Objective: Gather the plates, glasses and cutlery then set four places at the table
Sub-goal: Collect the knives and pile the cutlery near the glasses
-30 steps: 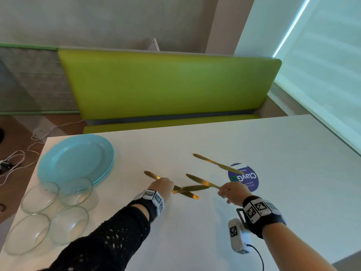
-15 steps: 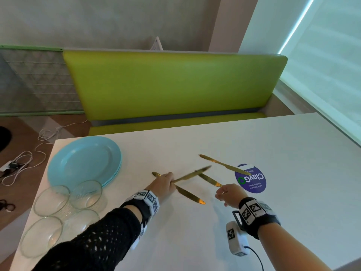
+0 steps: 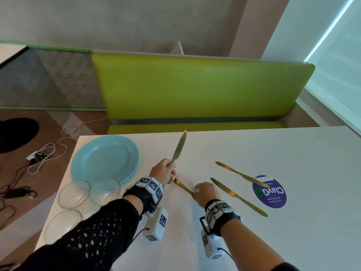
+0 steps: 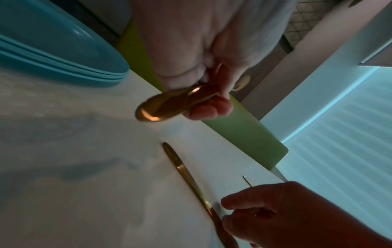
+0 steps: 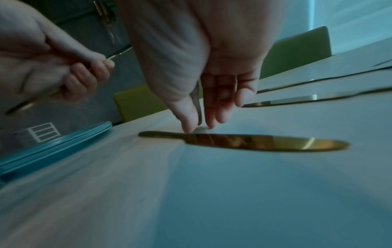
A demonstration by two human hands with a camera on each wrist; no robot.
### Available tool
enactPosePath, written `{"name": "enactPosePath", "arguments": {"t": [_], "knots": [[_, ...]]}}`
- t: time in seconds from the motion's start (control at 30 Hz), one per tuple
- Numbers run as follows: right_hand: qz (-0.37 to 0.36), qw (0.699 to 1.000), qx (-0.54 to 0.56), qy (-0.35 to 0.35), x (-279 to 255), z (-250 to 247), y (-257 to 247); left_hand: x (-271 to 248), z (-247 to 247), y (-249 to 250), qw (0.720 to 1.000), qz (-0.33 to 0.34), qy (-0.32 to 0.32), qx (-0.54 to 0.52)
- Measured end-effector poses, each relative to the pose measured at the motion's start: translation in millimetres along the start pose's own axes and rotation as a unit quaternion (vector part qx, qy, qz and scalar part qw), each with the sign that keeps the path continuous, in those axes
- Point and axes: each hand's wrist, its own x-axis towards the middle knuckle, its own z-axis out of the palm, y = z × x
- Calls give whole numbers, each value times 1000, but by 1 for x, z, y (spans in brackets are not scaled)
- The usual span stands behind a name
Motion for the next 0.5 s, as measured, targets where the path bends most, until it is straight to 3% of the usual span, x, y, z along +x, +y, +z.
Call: {"name": "enactPosePath", "arguments": {"t": [0.27, 0.5], "knots": [[-34, 993, -115, 20, 14, 10, -24, 3, -15, -7, 999, -16, 28, 24], [-1, 992, -123, -8, 11, 3, -32, 7, -14, -2, 997, -10, 17, 71]]}}
